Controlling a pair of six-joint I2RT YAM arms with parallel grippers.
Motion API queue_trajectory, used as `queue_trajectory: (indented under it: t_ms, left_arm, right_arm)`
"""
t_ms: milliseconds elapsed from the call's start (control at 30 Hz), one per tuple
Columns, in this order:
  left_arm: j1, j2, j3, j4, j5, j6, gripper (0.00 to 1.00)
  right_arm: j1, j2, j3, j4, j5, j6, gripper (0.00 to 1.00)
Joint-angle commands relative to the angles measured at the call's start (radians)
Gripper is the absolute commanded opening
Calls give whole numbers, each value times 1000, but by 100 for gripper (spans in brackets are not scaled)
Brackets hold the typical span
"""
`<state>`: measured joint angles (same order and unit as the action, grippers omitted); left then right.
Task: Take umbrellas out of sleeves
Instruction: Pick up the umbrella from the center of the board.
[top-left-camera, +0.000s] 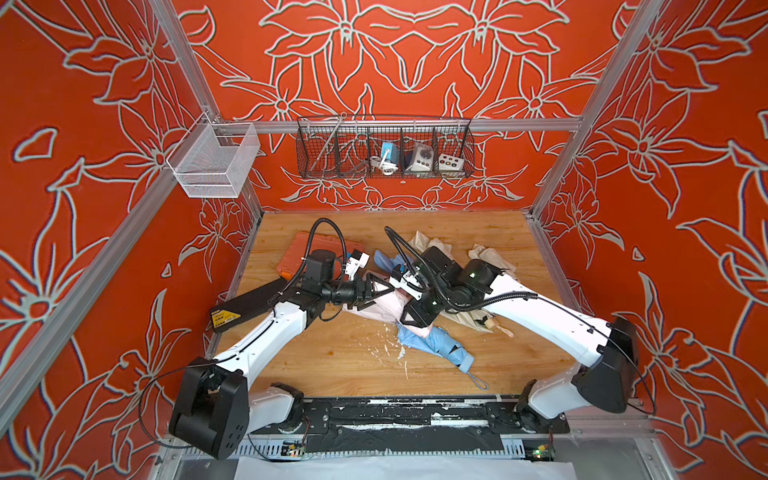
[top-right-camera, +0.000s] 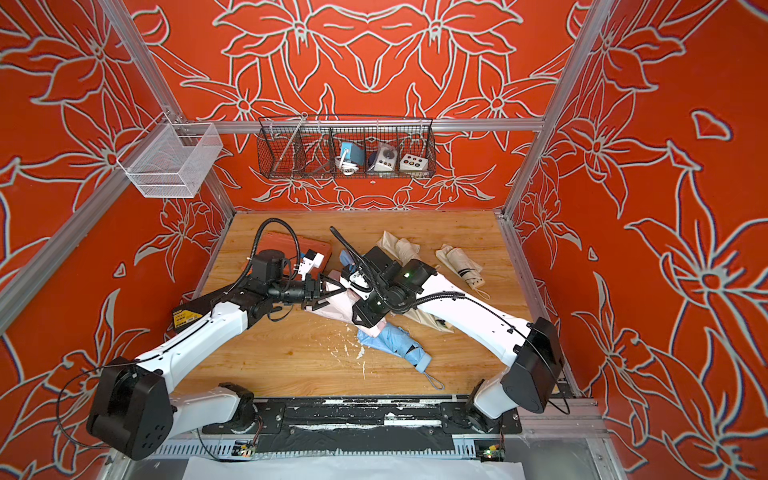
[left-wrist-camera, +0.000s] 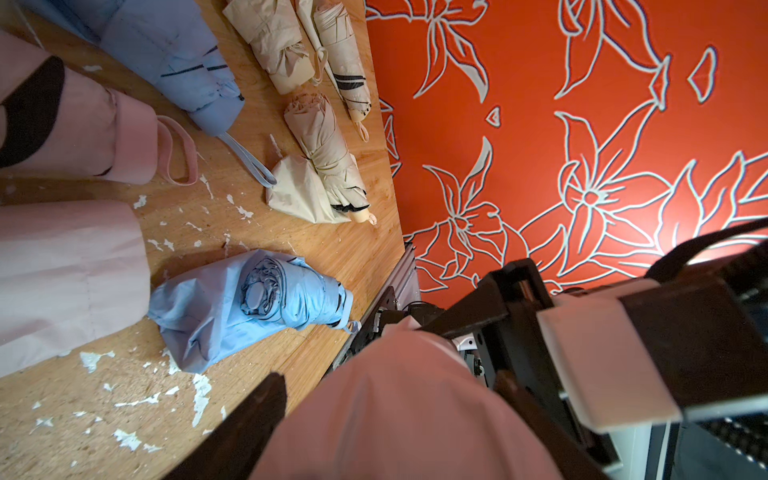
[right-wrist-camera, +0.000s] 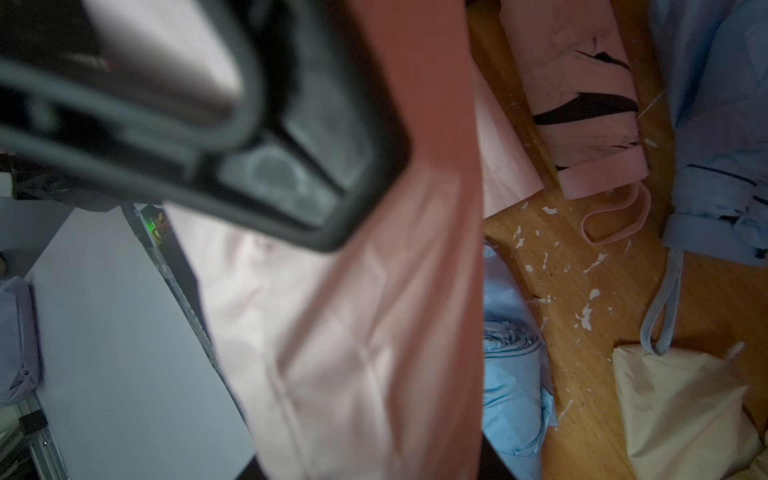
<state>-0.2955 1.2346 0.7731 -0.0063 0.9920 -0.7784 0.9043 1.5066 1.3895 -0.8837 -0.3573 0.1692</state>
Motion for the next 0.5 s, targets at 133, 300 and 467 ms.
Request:
queue_trajectory:
  t_ms: [133, 300, 467]
  left_arm:
    - [-11, 6, 10, 18, 17, -8, 62]
    - [-11, 6, 7, 30, 22, -17, 46]
    - [-12, 12, 5, 45, 24, -41, 28]
  right_arm:
    - [11, 8, 48, 40, -12, -36, 36]
    - [11, 12, 47, 37, -6, -41, 36]
    - [10, 15, 47, 33, 0, -41, 40]
